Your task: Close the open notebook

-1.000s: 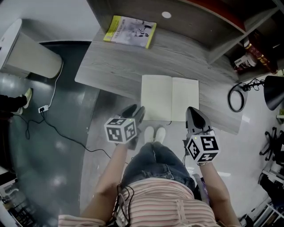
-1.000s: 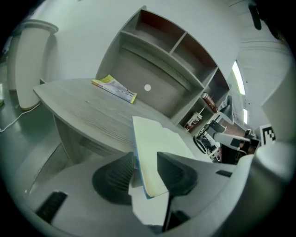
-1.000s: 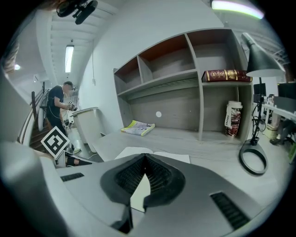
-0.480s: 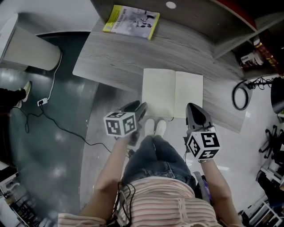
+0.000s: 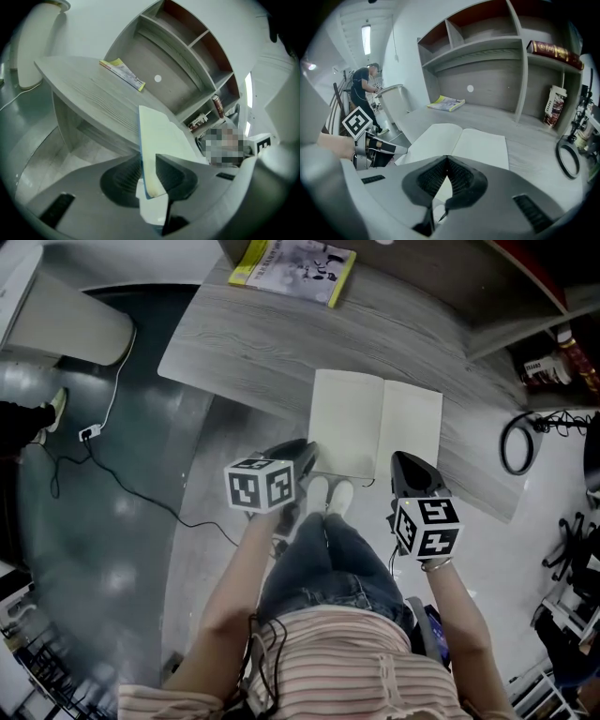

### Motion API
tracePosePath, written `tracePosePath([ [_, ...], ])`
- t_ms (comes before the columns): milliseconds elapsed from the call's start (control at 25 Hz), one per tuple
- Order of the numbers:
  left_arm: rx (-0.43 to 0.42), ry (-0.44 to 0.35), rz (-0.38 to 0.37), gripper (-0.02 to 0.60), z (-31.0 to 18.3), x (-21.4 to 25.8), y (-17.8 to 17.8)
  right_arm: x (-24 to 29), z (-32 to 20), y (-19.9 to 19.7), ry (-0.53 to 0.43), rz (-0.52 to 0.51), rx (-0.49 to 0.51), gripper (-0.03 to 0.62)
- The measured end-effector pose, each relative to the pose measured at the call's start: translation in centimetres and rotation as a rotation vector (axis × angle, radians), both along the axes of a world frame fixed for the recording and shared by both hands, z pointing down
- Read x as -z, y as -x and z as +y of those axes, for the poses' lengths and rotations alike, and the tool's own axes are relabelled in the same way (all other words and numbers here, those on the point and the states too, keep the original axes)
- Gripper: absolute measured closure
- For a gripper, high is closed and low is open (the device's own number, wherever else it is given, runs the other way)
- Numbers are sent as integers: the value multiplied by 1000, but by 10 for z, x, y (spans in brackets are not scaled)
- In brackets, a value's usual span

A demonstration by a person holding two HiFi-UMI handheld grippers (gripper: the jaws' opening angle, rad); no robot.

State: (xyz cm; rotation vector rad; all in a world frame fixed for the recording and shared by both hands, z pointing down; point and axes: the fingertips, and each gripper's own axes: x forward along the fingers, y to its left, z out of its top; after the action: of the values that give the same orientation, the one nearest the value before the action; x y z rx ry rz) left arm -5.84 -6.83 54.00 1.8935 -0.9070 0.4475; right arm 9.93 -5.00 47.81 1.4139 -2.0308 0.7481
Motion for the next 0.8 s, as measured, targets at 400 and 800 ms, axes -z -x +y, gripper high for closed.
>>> tracePosePath([
  [400,20,-12,32,529,0,14,6,-9,2,8,60,1,20,586],
  [800,6,-16,102,534,1,44,1,-5,4,12,60,4,34,586],
])
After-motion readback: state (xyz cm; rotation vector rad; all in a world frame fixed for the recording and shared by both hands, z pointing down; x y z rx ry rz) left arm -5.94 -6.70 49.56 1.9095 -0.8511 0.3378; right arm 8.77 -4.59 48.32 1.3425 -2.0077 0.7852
